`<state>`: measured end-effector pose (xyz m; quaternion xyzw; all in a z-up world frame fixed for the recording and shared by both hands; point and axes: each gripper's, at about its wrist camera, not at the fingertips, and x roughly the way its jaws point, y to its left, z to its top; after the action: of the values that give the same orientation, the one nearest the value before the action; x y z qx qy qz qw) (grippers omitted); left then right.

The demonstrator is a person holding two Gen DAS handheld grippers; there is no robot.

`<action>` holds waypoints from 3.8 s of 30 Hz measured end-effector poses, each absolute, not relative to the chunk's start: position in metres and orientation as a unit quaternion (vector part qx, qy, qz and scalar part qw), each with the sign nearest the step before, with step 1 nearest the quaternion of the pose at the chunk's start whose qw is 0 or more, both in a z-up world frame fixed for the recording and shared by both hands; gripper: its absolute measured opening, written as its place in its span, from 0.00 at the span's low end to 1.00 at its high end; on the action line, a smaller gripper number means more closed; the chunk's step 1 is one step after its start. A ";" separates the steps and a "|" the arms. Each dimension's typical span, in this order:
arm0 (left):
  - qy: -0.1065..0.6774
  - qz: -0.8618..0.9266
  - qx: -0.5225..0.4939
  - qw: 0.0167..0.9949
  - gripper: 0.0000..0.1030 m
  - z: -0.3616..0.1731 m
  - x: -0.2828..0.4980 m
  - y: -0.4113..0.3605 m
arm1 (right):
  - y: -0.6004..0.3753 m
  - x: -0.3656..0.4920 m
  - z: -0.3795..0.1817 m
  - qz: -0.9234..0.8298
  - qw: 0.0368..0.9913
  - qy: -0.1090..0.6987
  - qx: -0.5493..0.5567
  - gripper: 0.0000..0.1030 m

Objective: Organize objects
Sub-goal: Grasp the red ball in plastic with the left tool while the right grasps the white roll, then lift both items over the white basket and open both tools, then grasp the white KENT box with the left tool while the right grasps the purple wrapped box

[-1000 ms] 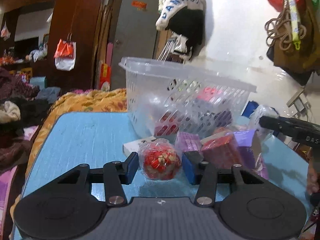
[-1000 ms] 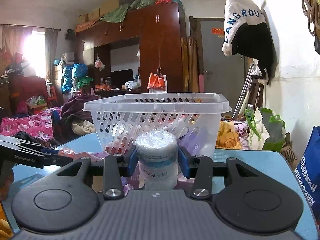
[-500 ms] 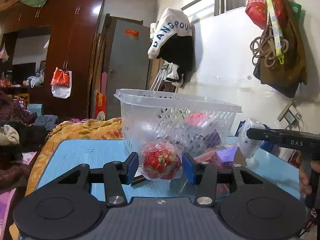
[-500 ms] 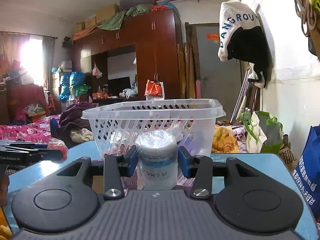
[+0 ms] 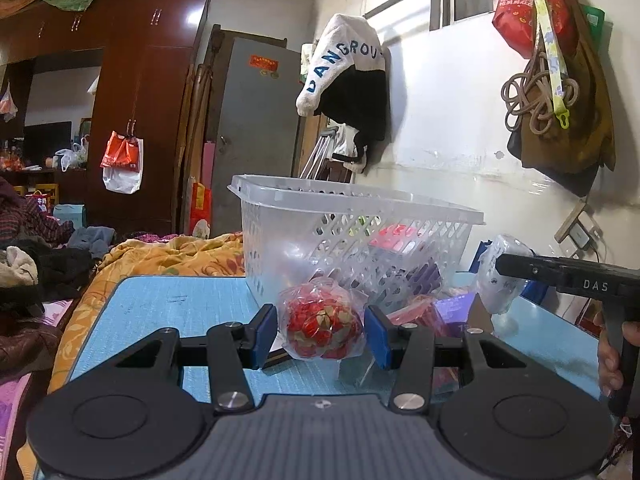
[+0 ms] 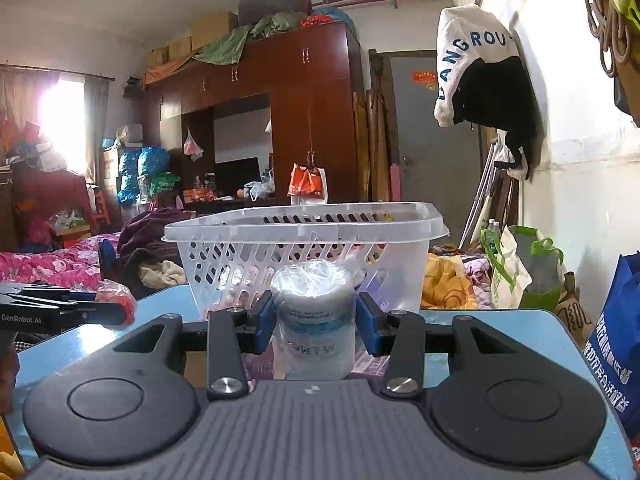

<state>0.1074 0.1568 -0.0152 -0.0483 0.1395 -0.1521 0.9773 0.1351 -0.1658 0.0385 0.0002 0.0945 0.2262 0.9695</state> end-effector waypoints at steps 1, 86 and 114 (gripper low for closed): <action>0.139 -0.152 -0.050 0.977 0.50 -0.016 0.107 0.158 | -0.166 0.135 0.038 0.226 0.970 0.094 0.000 0.45; 0.333 -0.086 -0.107 0.933 0.86 -0.013 0.213 0.153 | -0.173 0.226 0.013 0.187 0.930 0.314 0.028 0.68; 0.317 -0.004 -0.055 0.947 0.65 -0.012 0.203 0.127 | -0.168 0.221 0.015 0.179 0.932 0.315 0.006 0.55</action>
<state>0.2027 0.1272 -0.0119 -0.0549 0.3171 -0.0041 0.9468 0.2211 -0.1682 0.0148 0.0064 0.3155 0.1793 0.9318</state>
